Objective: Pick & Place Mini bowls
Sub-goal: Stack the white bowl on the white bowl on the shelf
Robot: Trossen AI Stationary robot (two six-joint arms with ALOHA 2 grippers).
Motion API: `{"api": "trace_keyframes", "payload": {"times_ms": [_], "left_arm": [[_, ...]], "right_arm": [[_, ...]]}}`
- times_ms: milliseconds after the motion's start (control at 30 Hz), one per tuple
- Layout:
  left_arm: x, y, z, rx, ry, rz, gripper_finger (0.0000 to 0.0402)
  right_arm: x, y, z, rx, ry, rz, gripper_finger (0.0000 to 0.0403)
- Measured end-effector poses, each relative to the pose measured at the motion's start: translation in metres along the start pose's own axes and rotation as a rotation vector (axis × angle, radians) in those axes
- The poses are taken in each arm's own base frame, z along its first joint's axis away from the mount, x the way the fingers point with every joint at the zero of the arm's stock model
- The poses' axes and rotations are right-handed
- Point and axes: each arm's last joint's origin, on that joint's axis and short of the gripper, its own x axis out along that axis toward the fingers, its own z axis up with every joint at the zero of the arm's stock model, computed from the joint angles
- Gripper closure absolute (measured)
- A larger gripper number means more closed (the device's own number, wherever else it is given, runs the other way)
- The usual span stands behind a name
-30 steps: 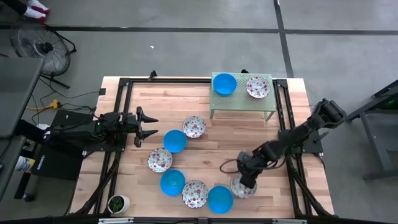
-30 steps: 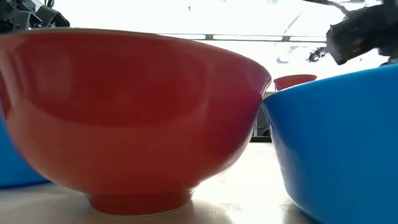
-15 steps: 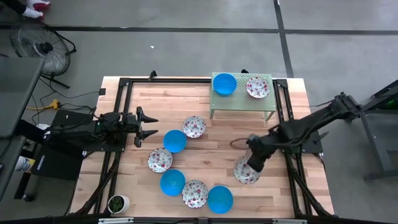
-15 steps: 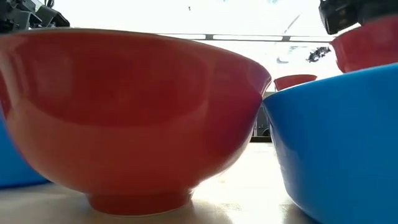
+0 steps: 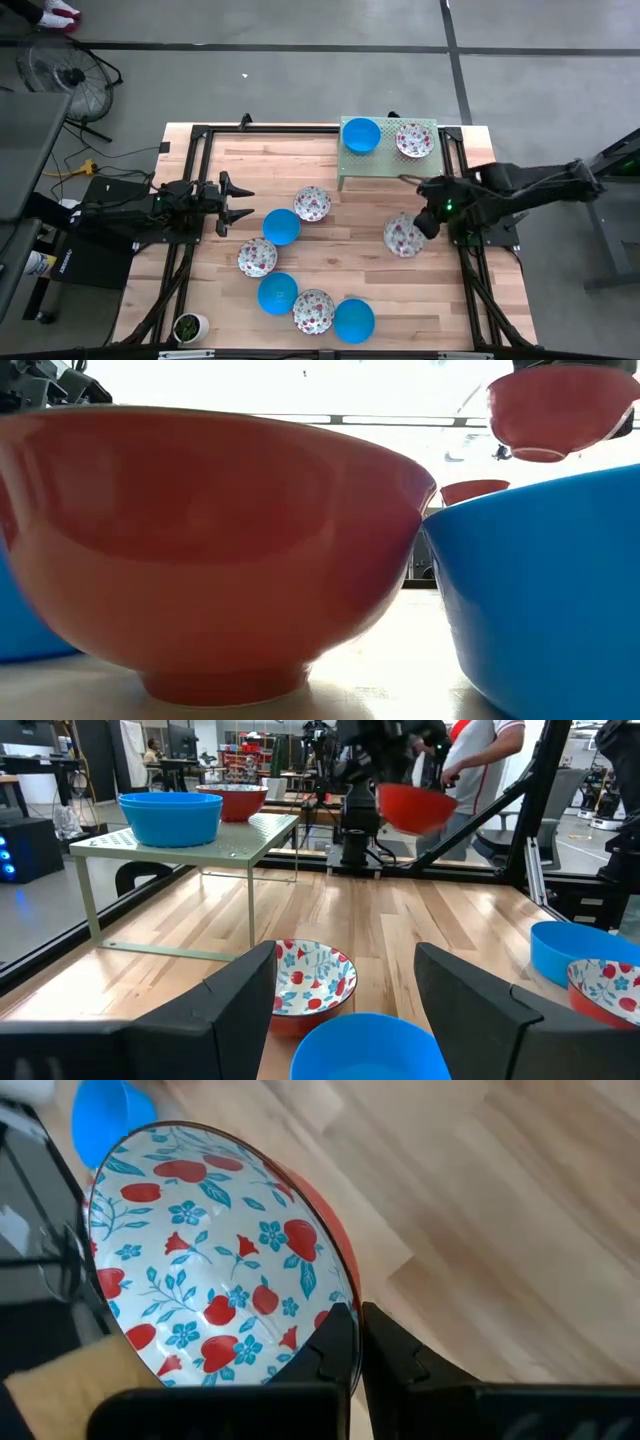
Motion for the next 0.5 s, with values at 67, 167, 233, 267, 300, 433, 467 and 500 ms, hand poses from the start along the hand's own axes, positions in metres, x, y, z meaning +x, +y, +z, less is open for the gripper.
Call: {"api": "trace_keyframes", "payload": {"times_ms": [67, 167, 233, 267, 300, 433, 467, 500], "left_arm": [[0.0, 0.0, 0.0, 0.0, 0.0, 0.0, 0.0169], [0.0, 0.0, 0.0, 0.0, 0.0, 0.0, 0.0169], [0.0, 0.0, 0.0, 0.0, 0.0, 0.0, 0.0169], [0.0, 0.0, 0.0, 0.0, 0.0, 0.0, 0.0169], [0.0, 0.0, 0.0, 0.0, 0.0, 0.0, 0.0169], [0.0, 0.0, 0.0, 0.0, 0.0, 0.0, 0.0169], [0.0, 0.0, 0.0, 0.0, 0.0, 0.0, 0.0169], [0.0, 0.0, 0.0, 0.0, 0.0, 0.0, 0.0169]], "right_arm": [[-0.005, -0.004, 0.002, 0.021, -0.022, 0.006, 0.0403], [-0.01, -0.011, 0.006, 0.052, -0.05, 0.011, 0.0403], [-0.014, -0.014, 0.01, 0.088, -0.071, 0.001, 0.0403], [-0.017, -0.016, 0.012, 0.107, -0.078, -0.01, 0.0403], [-0.021, -0.018, 0.013, 0.127, -0.086, -0.023, 0.0403], [-0.04, -0.02, 0.023, 0.212, -0.139, -0.082, 0.0403], [-0.045, -0.021, 0.026, 0.235, -0.148, -0.101, 0.0402], [-0.05, -0.021, 0.029, 0.258, -0.158, -0.121, 0.0402]]}}
